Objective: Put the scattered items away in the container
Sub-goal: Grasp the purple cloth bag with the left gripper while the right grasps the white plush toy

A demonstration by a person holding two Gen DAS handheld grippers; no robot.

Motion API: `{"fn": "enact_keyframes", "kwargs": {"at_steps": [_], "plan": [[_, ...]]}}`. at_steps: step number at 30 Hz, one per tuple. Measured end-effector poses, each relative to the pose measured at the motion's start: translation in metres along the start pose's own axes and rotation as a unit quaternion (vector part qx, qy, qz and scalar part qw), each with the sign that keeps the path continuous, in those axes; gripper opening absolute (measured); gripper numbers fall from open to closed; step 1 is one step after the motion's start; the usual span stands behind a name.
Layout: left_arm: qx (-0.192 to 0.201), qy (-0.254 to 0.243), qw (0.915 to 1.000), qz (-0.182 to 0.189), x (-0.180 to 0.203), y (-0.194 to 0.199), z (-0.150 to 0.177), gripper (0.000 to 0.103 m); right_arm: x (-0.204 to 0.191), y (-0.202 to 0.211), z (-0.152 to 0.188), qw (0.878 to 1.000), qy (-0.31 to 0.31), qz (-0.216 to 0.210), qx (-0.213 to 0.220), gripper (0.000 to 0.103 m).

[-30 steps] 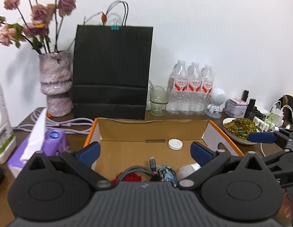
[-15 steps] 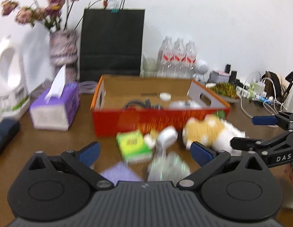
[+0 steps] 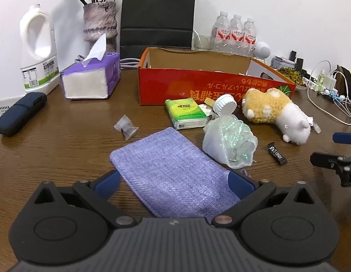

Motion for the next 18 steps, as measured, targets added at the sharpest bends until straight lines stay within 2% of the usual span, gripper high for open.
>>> {"fn": "enact_keyframes", "kwargs": {"at_steps": [6,10,11,13,15,16,17,18], "plan": [[-0.014,-0.001,0.9999,-0.009,0.006,-0.018,-0.002,0.103,0.003,-0.016,-0.014,1.000,-0.012,0.006,0.002,0.103],[-0.008,0.004,0.9998,-0.017,0.002,-0.025,-0.003,0.103,0.005,-0.040,-0.032,1.000,-0.016,0.022,0.006,0.103],[-0.005,0.009,0.9998,-0.015,-0.001,-0.025,-0.004,0.102,0.006,-0.046,-0.035,1.000,-0.020,0.022,0.004,0.103],[-0.003,0.005,0.9998,-0.018,-0.005,-0.025,-0.005,0.092,0.009,-0.059,-0.040,0.999,-0.033,0.024,-0.004,0.103],[-0.002,-0.005,0.9997,-0.023,-0.007,-0.025,-0.006,0.085,0.010,-0.067,-0.043,0.999,-0.036,0.029,-0.006,0.094],[-0.002,-0.013,0.9996,-0.025,-0.008,-0.026,-0.007,0.082,0.009,-0.071,-0.043,0.999,-0.033,0.035,-0.010,0.082],[-0.001,-0.017,0.9996,-0.023,-0.008,-0.027,-0.008,0.080,0.008,-0.074,-0.042,0.999,-0.031,0.038,-0.014,0.064],[0.001,-0.021,0.9996,-0.019,-0.008,-0.028,-0.009,0.074,0.007,-0.077,-0.041,0.999,-0.031,0.036,-0.019,0.055]]}}
Point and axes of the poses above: each gripper's, at about its wrist camera, not at the fingertips, and y roughly against the way its jaws point, x to its right, z to its underside, the point moved 4 cm from there along -y, roughly the way its jaws point
